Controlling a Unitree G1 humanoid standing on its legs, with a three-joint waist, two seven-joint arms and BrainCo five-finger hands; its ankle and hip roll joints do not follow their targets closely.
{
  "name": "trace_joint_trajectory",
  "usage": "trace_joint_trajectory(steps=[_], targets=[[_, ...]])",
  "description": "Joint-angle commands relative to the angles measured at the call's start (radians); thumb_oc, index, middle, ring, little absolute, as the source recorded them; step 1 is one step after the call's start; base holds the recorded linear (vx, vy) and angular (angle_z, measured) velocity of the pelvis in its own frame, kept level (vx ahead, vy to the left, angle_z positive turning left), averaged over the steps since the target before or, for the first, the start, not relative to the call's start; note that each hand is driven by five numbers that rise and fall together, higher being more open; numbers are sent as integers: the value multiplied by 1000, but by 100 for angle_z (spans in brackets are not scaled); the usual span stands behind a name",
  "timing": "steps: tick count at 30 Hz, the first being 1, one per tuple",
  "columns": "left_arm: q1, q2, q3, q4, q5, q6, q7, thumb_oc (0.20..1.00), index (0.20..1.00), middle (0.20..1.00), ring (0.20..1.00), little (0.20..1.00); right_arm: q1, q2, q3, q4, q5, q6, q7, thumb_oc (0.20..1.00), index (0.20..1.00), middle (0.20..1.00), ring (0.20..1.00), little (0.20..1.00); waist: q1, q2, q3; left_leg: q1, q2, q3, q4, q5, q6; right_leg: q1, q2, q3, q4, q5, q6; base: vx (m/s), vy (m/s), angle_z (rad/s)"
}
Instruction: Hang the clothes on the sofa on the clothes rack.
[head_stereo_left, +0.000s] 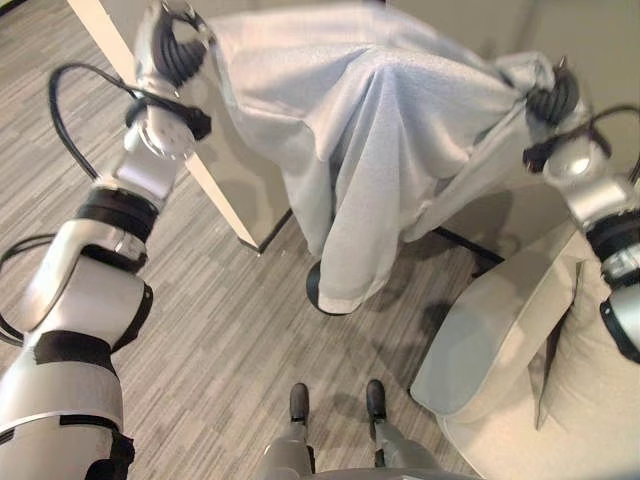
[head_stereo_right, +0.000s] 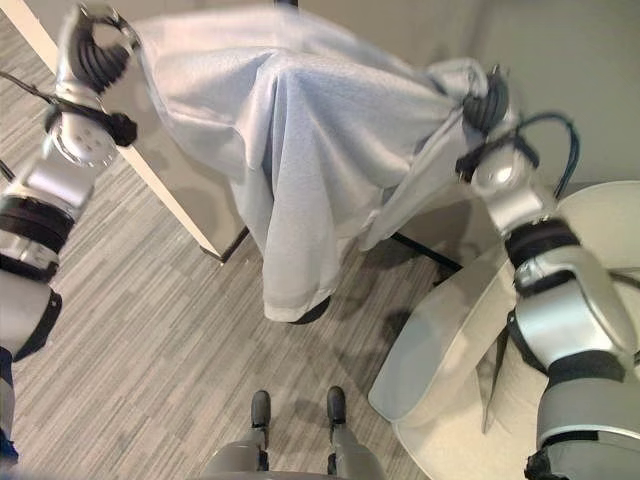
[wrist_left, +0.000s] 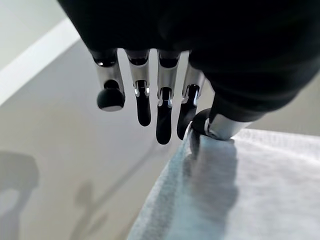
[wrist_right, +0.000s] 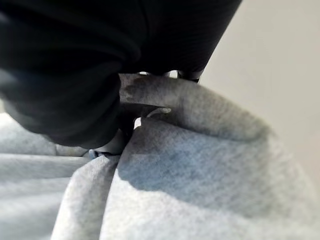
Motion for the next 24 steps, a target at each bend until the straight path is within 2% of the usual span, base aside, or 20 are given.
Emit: trace_joint_trajectory(steps=[1,5,7,9,10,11,12,19,24], targets=[[-85,9,84,36,30,-8,28,200,200,200,200,200,-41,-82,-78,-9,1,-26,-37,200,200,200,200,200,33,13,72,61,32,60,1,-37,-91,100,-76,-26,4,-83,157,10,-3,-6],[122,-59,209,-77,38,-14,25,200,200,200,200,200,196,22,-241,-169,-5,-61,-58,200,200,200,200,200,25,18,82,75,31,65,1,-46,-86,101,-78,-16,9,-90,149,11,-3,-3],[177,-80,235,-114,42,-16,27,200,200,200,200,200,243,50,-268,-200,-12,-65,-61,200,200,200,200,200,26,19,79,81,31,67,1,-49,-84,103,-79,-13,8,-92,147,10,2,-7],[273,-143,276,-165,32,-22,8,200,200,200,200,200,333,104,-320,-256,-13,-77,-56,200,200,200,200,200,22,21,76,92,31,73,1,-55,-82,108,-80,-11,9,-97,141,9,-6,-6],[273,-143,276,-165,32,-22,8,200,200,200,200,200,334,104,-321,-256,-13,-76,-56,200,200,200,200,200,23,21,76,92,31,73,1,-55,-82,108,-80,-11,9,-97,141,0,0,0],[286,-157,283,-168,18,-26,3,448,448,448,448,448,343,117,-327,-262,-4,-84,-54,398,398,398,398,398,21,22,76,95,31,75,1,-56,-82,109,-80,-10,11,-99,139,0,0,0],[306,-172,292,-175,4,-32,0,1000,1000,1000,1000,1000,360,129,-336,-271,3,-87,-51,1000,1000,1000,1000,1000,19,23,74,99,31,76,1,-57,-82,112,-80,-8,10,-100,137,2,-9,-4],[423,-272,381,-275,-232,-92,-61,1000,1000,1000,1000,1000,424,156,-406,-398,19,-102,-46,1000,1000,1000,1000,1000,12,21,62,124,33,87,1,-68,-80,126,-79,-5,11,-104,130,0,-4,-2],[520,-287,446,-347,-307,-105,-113,1000,1000,1000,1000,1000,516,117,-489,-554,-3,-125,0,1000,1000,1000,1000,1000,-1,16,43,147,35,96,1,-76,-76,141,-80,-3,11,-106,127,6,-3,-3]])
